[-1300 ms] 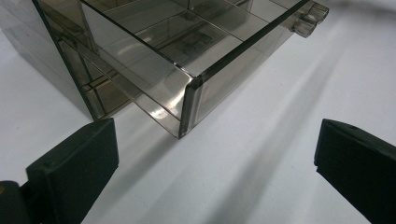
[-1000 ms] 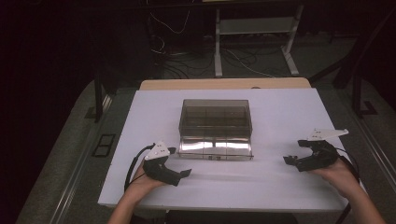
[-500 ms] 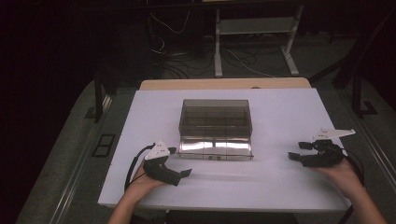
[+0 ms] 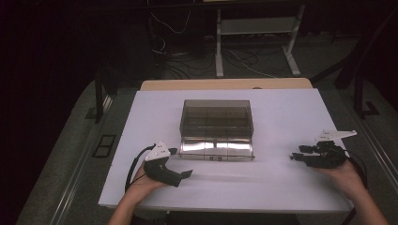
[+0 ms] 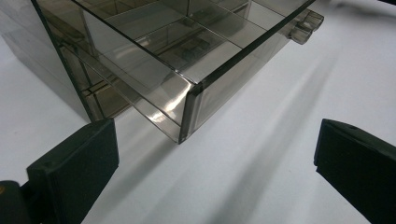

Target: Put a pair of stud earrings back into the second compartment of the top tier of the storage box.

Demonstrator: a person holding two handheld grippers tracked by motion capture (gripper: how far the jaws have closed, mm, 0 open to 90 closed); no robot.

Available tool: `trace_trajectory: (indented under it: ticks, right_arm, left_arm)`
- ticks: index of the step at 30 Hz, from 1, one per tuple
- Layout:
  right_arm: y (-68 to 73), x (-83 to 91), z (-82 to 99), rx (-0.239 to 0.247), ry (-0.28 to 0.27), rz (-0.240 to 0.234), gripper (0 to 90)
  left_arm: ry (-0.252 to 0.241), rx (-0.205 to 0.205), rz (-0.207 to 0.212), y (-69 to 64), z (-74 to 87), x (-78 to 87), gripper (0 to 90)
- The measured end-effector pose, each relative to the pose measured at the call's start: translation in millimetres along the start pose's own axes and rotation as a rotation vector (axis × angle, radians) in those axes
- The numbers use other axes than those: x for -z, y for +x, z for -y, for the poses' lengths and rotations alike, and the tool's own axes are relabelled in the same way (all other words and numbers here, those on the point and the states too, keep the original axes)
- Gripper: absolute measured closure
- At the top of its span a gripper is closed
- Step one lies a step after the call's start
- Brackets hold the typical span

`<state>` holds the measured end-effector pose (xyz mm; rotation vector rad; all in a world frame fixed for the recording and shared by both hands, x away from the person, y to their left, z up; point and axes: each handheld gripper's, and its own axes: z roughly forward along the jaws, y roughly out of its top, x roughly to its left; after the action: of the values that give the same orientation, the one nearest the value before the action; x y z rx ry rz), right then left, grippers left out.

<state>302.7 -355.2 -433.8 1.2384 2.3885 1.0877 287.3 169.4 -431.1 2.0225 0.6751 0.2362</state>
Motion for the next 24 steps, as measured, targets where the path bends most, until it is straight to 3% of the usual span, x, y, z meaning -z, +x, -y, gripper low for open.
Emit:
trace_trajectory:
  ticks: [24]
  right_arm:
    - [-2.2,-11.9,4.9,0.057,0.079,0.021,68.1]
  left_arm:
    - [0.006,-0.008,0.001,0.2,0.7,0.3,0.0]
